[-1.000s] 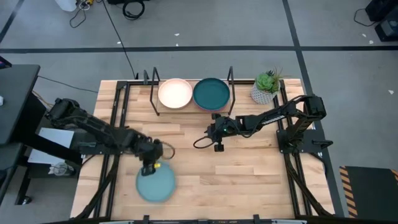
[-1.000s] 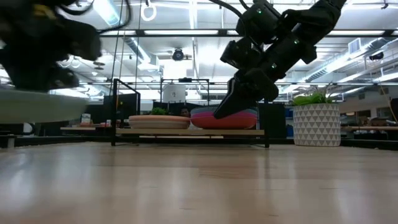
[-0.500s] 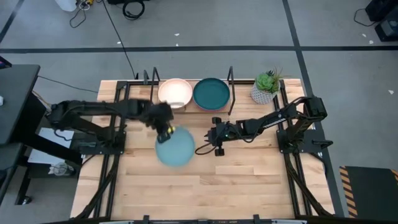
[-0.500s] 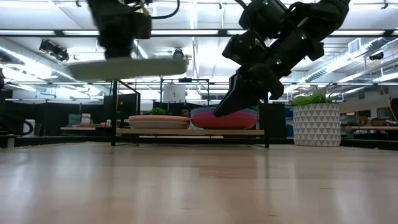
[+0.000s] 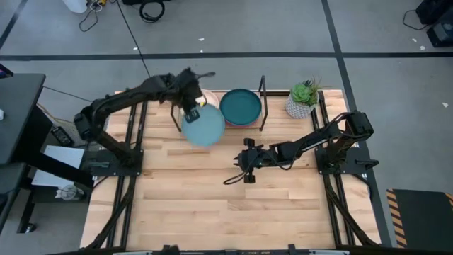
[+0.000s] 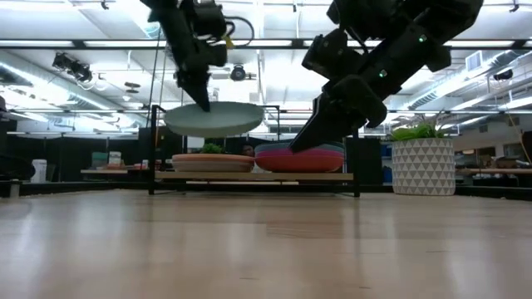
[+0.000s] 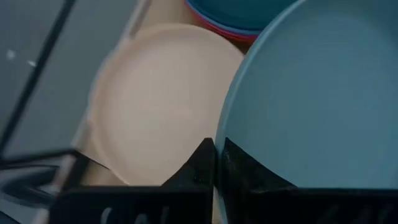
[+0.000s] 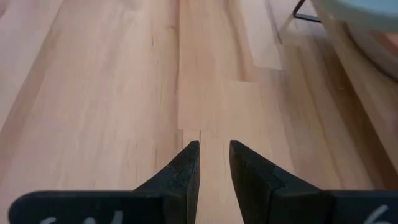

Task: Place and stack plates onto a shelf
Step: Stack the light blue plate on top of the white plate

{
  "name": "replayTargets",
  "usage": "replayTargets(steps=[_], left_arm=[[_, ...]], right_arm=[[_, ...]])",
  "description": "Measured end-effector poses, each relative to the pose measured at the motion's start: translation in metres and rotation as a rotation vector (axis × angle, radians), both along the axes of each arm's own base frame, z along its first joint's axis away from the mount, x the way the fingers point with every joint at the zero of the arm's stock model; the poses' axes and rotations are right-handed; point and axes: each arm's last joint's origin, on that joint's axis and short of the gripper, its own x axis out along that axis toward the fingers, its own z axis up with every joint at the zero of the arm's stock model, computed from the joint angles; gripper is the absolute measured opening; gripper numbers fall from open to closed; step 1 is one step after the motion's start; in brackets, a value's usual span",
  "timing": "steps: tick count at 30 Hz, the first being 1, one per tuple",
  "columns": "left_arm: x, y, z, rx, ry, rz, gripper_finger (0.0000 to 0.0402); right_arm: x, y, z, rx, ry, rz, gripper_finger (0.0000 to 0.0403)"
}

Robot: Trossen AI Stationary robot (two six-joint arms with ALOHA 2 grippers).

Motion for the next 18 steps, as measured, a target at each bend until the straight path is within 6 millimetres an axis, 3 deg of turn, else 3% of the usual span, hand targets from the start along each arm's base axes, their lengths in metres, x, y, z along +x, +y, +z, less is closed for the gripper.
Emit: replayTargets(steps=[9, 18], left_arm=[[0.014, 0.067, 0.0, 0.077, 0.087, -0.048, 0.0014], [0.008, 0.11, 0.007, 0.083, 0.141, -0.043, 0.0014]], right_arm=[[-0.002, 0.011, 0.001, -0.061, -0.018, -0.06, 0.0093], [-0.003, 0.012, 0.001, -0.024, -0.029, -0.087, 0.0093]])
